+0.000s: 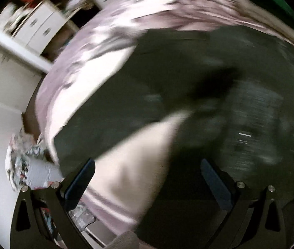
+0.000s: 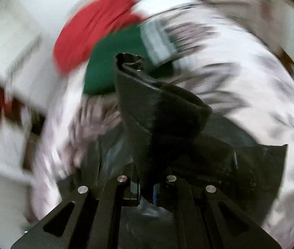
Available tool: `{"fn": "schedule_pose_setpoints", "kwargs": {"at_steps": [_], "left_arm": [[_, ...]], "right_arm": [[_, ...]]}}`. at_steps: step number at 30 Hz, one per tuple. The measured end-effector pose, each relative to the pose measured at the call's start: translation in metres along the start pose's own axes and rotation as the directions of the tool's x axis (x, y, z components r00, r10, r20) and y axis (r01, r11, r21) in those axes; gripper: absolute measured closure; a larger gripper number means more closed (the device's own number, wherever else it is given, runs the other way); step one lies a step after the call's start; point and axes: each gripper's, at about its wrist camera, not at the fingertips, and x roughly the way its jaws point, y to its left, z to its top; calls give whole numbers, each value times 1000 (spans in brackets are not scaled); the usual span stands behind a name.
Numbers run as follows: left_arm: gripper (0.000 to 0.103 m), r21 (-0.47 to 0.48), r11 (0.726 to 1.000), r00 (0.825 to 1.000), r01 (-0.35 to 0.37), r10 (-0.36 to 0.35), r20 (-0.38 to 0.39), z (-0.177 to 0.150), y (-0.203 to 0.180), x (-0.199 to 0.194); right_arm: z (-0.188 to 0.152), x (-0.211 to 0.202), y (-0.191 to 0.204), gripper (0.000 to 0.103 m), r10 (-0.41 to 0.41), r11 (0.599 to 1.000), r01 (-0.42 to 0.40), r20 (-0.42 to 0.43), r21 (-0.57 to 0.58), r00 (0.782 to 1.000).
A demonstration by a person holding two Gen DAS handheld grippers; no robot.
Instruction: Fold large clothes
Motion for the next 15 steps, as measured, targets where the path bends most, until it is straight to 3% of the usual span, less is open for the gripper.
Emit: {"fn": "schedule_pose_setpoints", "kwargs": {"at_steps": [3, 5, 8, 10, 12, 14, 15], "left_arm": [[0, -69, 997, 998, -47, 44, -44, 2, 57, 28], [0, -104, 992, 996, -65, 59, -61, 2, 81, 40], [0, -144, 987, 995, -75, 64, -83, 1, 114, 54], [0, -154, 986, 994, -71, 57, -95, -2, 120, 57], [0, -164, 985, 993, -57, 39, -110, -3, 125, 60], [0, -176, 983, 992, -44, 23, -123, -7, 131, 61], [0, -182, 983, 991, -39, 15, -132, -8, 133, 62]], "right_arm": [[-31, 72, 93, 96, -42, 970, 12, -118, -243, 992], [-60, 114, 153, 96, -89, 919, 14, -172, -394, 981], [-89, 164, 190, 93, -191, 845, 36, -239, -534, 952], [-87, 179, 182, 89, -221, 848, 39, -287, -528, 932], [-81, 169, 163, 72, -139, 905, -22, -345, -424, 928], [-75, 146, 131, 33, -59, 962, -54, -393, -269, 918], [-73, 129, 109, 33, -35, 980, -46, -397, -191, 917]]}}
